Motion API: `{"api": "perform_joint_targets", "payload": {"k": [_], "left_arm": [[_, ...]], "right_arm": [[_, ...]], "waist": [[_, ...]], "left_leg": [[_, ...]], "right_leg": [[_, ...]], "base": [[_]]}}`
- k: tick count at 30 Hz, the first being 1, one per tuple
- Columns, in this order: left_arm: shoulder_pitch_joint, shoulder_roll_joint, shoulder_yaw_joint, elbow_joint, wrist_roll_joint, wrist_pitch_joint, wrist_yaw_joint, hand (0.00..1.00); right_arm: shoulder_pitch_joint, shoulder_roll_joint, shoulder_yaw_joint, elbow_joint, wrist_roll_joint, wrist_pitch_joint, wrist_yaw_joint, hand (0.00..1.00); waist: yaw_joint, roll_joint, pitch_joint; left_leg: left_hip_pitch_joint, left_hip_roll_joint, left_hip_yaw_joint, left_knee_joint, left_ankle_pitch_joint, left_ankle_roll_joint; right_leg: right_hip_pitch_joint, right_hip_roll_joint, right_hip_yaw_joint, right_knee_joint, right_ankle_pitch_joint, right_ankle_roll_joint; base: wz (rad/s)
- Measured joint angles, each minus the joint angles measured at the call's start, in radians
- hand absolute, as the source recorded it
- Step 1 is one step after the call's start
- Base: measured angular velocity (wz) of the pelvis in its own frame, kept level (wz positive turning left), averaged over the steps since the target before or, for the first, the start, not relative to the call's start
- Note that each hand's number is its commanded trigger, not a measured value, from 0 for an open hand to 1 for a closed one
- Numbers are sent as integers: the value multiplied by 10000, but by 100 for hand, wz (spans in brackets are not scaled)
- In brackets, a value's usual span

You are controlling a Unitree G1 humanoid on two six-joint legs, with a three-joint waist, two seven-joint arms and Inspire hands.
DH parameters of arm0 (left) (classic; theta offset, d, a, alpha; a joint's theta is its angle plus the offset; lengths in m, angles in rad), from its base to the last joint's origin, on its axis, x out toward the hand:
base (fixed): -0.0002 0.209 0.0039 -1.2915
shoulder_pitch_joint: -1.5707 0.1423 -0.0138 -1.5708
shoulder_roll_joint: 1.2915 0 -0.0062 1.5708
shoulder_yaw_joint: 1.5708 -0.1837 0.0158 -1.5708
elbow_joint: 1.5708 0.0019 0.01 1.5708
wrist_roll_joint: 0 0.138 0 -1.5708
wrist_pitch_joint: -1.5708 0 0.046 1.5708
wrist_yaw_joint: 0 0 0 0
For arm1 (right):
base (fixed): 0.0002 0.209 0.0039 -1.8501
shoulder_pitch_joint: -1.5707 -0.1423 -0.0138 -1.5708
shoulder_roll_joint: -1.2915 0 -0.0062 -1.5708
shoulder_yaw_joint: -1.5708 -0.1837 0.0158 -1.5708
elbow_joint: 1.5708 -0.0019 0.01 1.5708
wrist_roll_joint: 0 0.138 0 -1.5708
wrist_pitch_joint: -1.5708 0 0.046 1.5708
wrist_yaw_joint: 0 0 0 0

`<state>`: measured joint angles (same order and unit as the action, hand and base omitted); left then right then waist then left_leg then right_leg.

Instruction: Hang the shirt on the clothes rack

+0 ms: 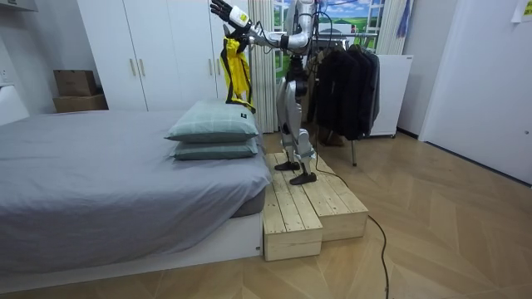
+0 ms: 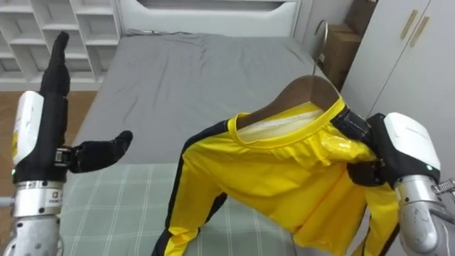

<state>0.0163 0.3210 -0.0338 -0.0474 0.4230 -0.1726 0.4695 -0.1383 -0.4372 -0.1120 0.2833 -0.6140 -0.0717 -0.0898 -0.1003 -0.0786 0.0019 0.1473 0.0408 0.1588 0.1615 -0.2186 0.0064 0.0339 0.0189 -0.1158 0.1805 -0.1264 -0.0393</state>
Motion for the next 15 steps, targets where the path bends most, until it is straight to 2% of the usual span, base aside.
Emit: {"api": "perform_joint_targets", "payload": {"k": [2, 5, 8, 11, 15], "left_arm": [[247, -28, 204, 21, -173, 148, -20, 0], [348, -119, 460, 331, -1029, 243, -14, 0], [413, -357, 841, 551, -1957, 398, 4, 0], [478, -384, 968, 1577, -2664, 416, 71, 0], [887, -399, 1223, 2927, -4087, 424, 116, 0]], "right_arm": [[93, 0, -90, -20, 53, 7, -19, 100], [388, 3, -392, -167, 333, 37, -267, 100], [495, 3, -521, -337, 409, 79, -473, 100], [633, 3, -645, -583, 606, 102, -634, 100], [635, 4, -842, -674, 988, 102, -899, 100]], "waist": [[-5, -33, -3], [6, -30, -7], [-11, -20, -11], [63, 78, -53], [57, 89, -47]], "left_leg": [[-12, -1, 7, -3, 0, 0], [-51, -5, 3, -5, 0, 0], [-43, 2, 4, -23, 0, 0], [46, 19, 34, -114, 1, -1], [85, 20, 38, -112, 0, -1]], "right_leg": [[14, 6, -1, -56, 4, -4], [17, 2, -56, -106, 20, 0], [18, -4, -77, -109, 20, 1], [55, 21, 7, -85, 19, 1], [33, 20, 23, -82, 19, 1]], "base": [[0], [3], [0], [-9], [-1]]}}
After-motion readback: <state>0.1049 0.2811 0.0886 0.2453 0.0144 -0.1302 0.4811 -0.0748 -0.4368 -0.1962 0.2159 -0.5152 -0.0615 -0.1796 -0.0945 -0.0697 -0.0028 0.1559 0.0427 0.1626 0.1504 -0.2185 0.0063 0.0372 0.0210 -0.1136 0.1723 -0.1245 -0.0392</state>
